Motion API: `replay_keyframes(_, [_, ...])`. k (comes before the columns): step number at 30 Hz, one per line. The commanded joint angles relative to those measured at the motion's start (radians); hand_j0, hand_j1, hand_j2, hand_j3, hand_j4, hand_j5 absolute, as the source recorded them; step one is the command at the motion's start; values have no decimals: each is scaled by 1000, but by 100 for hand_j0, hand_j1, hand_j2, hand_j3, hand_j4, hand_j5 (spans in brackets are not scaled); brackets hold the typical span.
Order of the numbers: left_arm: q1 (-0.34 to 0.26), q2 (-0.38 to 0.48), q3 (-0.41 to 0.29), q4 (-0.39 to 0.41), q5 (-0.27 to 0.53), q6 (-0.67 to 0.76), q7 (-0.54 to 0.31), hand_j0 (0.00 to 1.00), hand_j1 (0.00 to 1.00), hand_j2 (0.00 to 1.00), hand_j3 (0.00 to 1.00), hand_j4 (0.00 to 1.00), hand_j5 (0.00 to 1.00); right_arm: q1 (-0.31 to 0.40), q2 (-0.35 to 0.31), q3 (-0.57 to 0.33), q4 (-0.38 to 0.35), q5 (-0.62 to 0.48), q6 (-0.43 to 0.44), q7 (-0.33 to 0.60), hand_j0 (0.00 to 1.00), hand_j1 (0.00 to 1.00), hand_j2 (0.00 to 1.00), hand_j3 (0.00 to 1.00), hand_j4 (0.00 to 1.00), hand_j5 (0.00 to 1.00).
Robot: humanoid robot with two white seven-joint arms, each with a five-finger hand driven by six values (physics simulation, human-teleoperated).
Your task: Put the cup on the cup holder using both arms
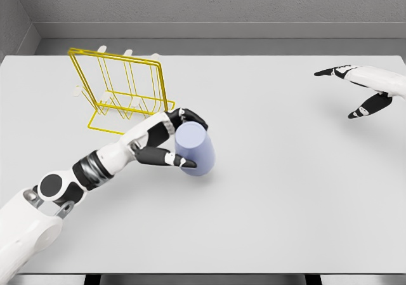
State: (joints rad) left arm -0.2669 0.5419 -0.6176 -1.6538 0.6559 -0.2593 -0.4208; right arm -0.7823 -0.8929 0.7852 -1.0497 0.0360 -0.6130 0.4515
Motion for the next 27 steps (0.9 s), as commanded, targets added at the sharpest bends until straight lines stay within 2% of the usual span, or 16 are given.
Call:
replay_keyframes(1, [0, 32, 33, -38, 33, 0, 1, 50, 50, 50, 50, 50, 50, 0, -1, -1, 0, -7, 2, -1, 100, 100, 100, 100, 100, 100])
replay_keyframes(9, [15, 87, 64, -64, 64, -1, 2, 50, 50, 50, 50, 50, 50, 0, -1, -1, 0, -7, 2, -1, 100, 100, 100, 100, 100, 100])
replay_keyframes(16, [21, 161, 88, -84, 137, -32, 2, 50, 50, 50, 50, 50, 50, 0, 0, -1, 0, -7, 2, -1, 100, 100, 100, 100, 100, 100])
replay_keyframes(22, [20, 165, 105, -89, 160, -35, 1, 50, 50, 50, 50, 50, 50, 2, 0, -1, 0, -7, 2, -1, 100, 100, 100, 100, 100, 100])
replay_keyframes(27, [15, 207, 122, -90, 206, -37, 1, 50, 50, 50, 50, 50, 50, 2, 2, 0, 0, -7, 2, -1, 100, 100, 100, 100, 100, 100])
